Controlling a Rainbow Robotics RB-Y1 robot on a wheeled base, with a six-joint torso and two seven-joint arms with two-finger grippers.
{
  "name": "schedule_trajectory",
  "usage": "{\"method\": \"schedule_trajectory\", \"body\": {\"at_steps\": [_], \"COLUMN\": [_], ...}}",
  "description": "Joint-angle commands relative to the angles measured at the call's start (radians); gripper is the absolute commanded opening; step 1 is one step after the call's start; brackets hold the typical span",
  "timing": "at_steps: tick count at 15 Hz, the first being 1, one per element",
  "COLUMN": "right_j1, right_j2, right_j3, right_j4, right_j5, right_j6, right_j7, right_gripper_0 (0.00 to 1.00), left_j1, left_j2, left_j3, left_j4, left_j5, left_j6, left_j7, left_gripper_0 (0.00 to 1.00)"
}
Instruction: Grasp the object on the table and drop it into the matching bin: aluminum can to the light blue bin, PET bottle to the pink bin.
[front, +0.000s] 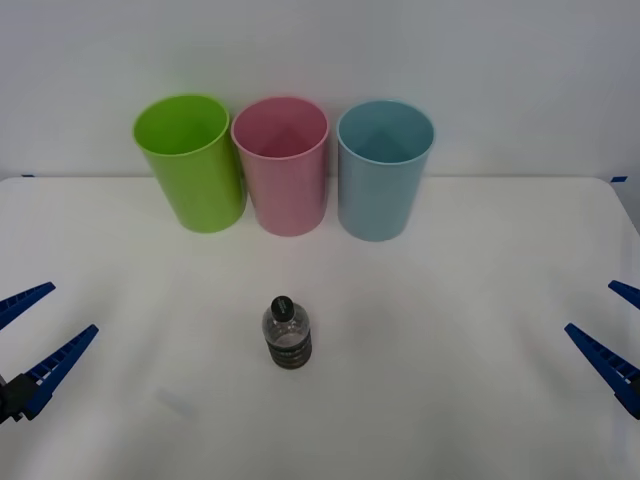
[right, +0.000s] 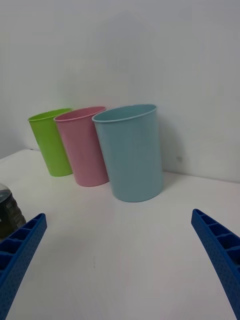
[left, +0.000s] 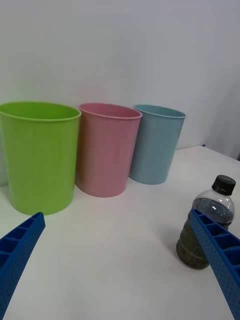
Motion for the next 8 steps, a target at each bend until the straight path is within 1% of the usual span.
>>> {"method": "schedule_trajectory", "body": {"at_steps": [1, 2, 4, 8], "right_j1": [0.000, 0.005, 0.013, 0.024], "right_j2": [0.000, 0.013, 0.015, -0.020], "right_j3": [0.000, 0.007, 0.014, 0.079], "right_j4": [0.000, 0.004, -0.022, -0.034], "right_j5": [0.000, 0.006, 0.005, 0.005], "right_j6": [0.000, -0.005, -0.004, 0.001], "right_j7": [0.000, 0.000, -0.009, -0.006], "right_gripper_0": [1.00, 1.00, 1.00, 1.00], "left_j1": [0.000, 0.000, 0.000, 0.000], "left_j2": [0.000, 0.000, 0.000, 0.000], "left_j3": [0.000, 0.000, 0.000, 0.000], "left_j4": [0.000, 0.000, 0.000, 0.000], "left_j5": [0.000, 0.000, 0.000, 0.000], "left_j6": [0.000, 0.000, 0.000, 0.000], "left_j7": [0.000, 0.000, 0.000, 0.000], "left_gripper_0": [1.00, 1.00, 1.00, 1.00]}}
